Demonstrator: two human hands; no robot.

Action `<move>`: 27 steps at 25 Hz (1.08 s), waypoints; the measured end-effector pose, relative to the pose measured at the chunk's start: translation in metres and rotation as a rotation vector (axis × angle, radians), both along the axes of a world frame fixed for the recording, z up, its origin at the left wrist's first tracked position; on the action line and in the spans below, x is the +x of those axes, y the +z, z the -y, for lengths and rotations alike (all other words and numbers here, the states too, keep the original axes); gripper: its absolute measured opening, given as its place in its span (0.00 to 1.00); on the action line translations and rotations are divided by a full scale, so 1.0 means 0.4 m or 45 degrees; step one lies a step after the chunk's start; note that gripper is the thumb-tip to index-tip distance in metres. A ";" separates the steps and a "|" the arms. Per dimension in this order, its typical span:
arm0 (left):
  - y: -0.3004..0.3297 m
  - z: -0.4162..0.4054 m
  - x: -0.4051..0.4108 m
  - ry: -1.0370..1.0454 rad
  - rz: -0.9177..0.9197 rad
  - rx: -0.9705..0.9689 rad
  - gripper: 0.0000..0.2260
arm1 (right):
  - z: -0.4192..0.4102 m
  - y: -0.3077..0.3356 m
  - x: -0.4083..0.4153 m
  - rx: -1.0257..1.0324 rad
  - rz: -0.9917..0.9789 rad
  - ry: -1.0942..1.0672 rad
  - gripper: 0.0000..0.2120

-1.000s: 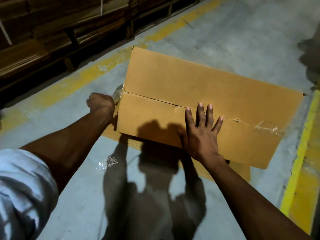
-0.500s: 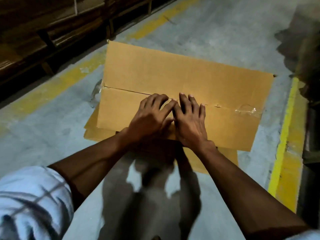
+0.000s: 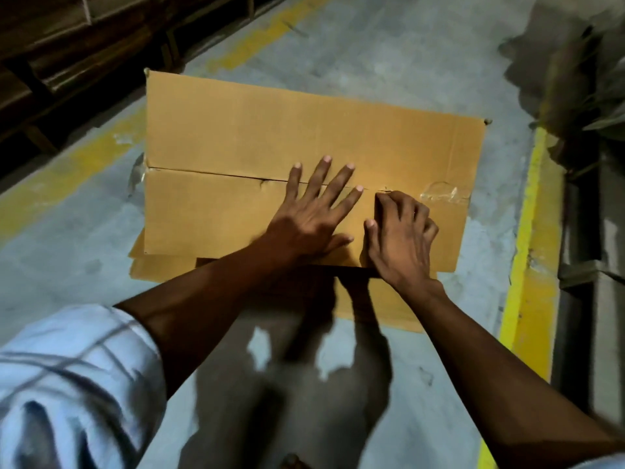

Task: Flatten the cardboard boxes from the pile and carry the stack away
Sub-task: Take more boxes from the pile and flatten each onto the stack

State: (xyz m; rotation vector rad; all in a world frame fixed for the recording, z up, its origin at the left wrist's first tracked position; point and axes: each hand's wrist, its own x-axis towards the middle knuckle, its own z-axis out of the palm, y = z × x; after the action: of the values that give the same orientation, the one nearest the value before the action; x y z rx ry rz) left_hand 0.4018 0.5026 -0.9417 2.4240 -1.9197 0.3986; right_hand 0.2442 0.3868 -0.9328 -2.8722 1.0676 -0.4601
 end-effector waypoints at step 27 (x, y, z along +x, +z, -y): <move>0.003 -0.011 -0.009 0.076 0.080 0.128 0.52 | 0.329 -0.013 -0.201 1.153 0.930 -1.065 0.06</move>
State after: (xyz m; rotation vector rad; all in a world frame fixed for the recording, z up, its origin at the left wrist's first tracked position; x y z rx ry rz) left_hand 0.3983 0.5070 -0.9406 2.5665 -1.9411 0.3946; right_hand 0.1640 0.2551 -0.9379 -1.2508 1.6484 -0.7080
